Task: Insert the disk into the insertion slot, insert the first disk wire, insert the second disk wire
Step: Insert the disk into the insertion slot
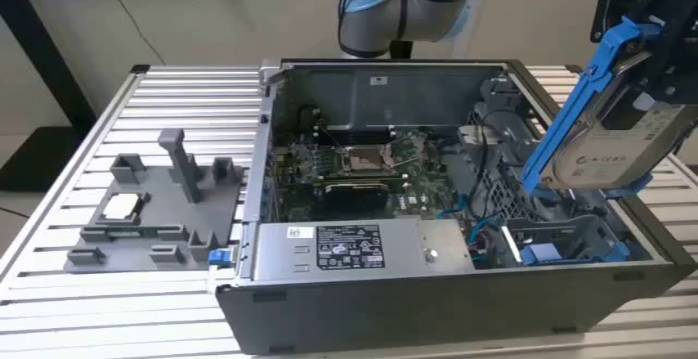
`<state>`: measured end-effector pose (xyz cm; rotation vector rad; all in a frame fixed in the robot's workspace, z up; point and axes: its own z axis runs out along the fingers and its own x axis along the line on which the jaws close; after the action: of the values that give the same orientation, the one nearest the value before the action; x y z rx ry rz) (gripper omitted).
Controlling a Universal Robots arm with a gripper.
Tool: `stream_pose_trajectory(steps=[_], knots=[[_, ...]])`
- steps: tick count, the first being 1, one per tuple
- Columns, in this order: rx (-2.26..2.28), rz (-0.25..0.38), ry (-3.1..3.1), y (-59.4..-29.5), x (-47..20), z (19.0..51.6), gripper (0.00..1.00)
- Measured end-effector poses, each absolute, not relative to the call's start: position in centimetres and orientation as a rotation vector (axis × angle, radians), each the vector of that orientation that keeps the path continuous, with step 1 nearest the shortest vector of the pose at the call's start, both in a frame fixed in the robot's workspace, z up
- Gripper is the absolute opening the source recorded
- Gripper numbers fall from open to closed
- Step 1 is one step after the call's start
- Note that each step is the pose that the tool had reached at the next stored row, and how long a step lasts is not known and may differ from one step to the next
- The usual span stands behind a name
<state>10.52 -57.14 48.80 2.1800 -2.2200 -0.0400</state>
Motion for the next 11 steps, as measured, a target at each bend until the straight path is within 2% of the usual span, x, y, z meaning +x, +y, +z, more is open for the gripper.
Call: stream_pose_trajectory(steps=[11], knots=[[2.181, -0.037, -2.221, -57.14, 10.52, 48.71, 0.33]])
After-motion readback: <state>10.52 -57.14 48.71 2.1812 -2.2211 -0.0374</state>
